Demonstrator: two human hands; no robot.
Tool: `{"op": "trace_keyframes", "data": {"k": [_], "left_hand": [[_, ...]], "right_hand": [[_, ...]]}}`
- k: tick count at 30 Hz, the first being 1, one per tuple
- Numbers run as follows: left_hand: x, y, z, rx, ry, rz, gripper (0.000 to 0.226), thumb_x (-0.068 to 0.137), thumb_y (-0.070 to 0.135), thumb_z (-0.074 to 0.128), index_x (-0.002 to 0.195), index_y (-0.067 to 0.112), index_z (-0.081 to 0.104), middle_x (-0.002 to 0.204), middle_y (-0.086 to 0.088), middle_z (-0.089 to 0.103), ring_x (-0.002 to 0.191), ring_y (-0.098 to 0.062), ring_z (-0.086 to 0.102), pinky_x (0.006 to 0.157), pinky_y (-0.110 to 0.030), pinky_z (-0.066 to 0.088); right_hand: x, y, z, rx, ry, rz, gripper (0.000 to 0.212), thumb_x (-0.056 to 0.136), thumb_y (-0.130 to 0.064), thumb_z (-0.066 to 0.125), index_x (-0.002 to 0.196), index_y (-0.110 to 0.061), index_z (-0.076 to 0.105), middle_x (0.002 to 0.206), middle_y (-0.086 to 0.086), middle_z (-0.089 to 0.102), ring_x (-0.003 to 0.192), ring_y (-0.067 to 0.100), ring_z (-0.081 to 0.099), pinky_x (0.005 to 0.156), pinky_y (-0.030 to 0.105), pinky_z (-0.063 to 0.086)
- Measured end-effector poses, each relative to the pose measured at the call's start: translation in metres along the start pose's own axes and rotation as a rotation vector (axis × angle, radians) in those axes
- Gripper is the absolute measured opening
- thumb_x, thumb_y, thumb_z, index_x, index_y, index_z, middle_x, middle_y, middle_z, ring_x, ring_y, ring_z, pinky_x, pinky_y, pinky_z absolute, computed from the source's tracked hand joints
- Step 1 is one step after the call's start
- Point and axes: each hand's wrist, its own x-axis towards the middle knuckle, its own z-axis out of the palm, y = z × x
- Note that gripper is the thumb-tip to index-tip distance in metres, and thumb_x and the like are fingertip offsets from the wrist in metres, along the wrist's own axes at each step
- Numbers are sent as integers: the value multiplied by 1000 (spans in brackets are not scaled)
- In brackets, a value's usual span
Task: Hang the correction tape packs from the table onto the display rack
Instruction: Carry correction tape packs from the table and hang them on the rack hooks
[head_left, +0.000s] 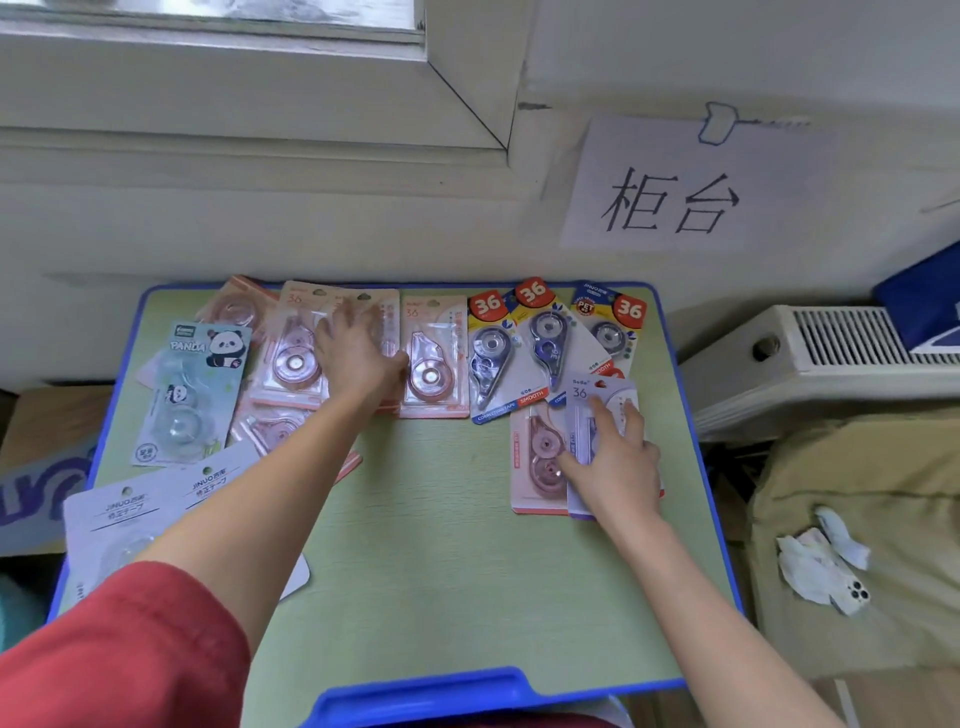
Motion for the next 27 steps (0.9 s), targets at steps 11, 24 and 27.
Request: {"op": "trace_keyframes", "data": {"k": [11,24,27], "left_hand": [[-70,31,-11,-55,107,137,59,77,23,72,133,17,55,149,-7,37,136,-35,25,112,-37,19],[-196,88,38,-38,-156,548,53,83,29,69,133,20,54,148,-5,39,135,-27,25,111,-34,17],[-232,81,43,-24,-217,742,52,78,16,72,128,12,59,141,-11,48,130,-20,31,110,-29,14]], "right_hand": [[-36,36,3,180,90,-124,74,83,-37,64,147,-28,29,156,7,17,131,37,31,107,39,28],[-152,111,24,384,273,83,67,83,-28,64,145,-26,37,155,7,20,134,28,32,103,31,29],[-195,117,43,453,332,231,66,83,-27,64,144,-27,37,155,4,20,133,29,32,100,34,33]]}}
